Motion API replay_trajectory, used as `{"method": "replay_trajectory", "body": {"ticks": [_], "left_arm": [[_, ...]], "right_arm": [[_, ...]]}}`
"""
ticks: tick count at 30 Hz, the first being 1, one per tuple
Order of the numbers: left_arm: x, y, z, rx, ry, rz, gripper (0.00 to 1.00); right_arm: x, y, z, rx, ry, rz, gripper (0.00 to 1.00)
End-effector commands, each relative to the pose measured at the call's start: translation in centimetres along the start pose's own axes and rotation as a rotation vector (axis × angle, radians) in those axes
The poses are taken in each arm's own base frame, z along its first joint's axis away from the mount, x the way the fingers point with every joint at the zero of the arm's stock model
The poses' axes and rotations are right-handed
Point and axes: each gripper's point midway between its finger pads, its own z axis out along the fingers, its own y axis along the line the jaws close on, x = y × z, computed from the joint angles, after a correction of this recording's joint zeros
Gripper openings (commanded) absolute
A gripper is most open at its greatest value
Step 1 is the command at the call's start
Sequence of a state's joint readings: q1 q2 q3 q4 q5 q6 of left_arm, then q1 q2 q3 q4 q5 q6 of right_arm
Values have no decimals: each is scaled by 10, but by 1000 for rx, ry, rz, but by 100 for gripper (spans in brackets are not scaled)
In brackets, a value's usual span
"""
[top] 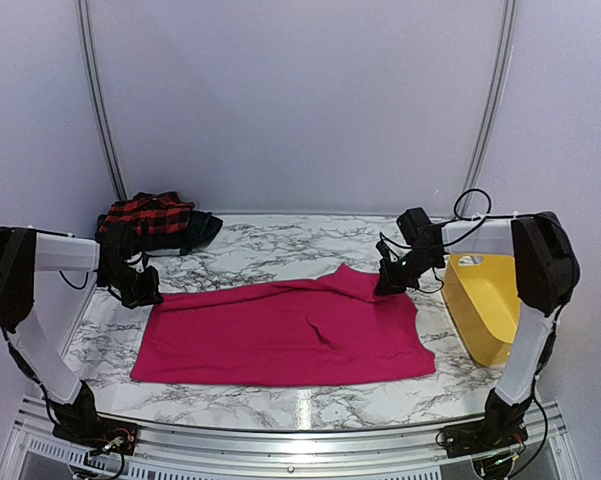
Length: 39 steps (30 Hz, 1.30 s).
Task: Fold and stack the mixed laundry pile
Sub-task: Fold the 1/3-folded T-shirt at the center of the board.
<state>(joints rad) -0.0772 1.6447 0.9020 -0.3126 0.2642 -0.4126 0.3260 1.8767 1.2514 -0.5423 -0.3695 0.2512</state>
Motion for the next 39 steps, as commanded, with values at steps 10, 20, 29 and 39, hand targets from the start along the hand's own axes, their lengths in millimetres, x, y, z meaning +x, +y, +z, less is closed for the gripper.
{"method": "replay_trajectory", "body": {"ticks": [10, 20, 29, 39], "left_arm": [[-53, -12, 36, -10, -4, -28, 0], [-84, -39, -18, 11, -87, 136, 0], [-62, -31, -54, -41, -91, 219, 0], [-22, -13, -60, -63, -49, 216, 0]], "right_arm": [[-78, -49, 15, 80, -61, 11, 0], [-101, -19, -59, 68, -184, -61, 0], [-76, -14, -92, 104, -182, -73, 0], [-22, -16, -98, 91, -134, -34, 0]]}}
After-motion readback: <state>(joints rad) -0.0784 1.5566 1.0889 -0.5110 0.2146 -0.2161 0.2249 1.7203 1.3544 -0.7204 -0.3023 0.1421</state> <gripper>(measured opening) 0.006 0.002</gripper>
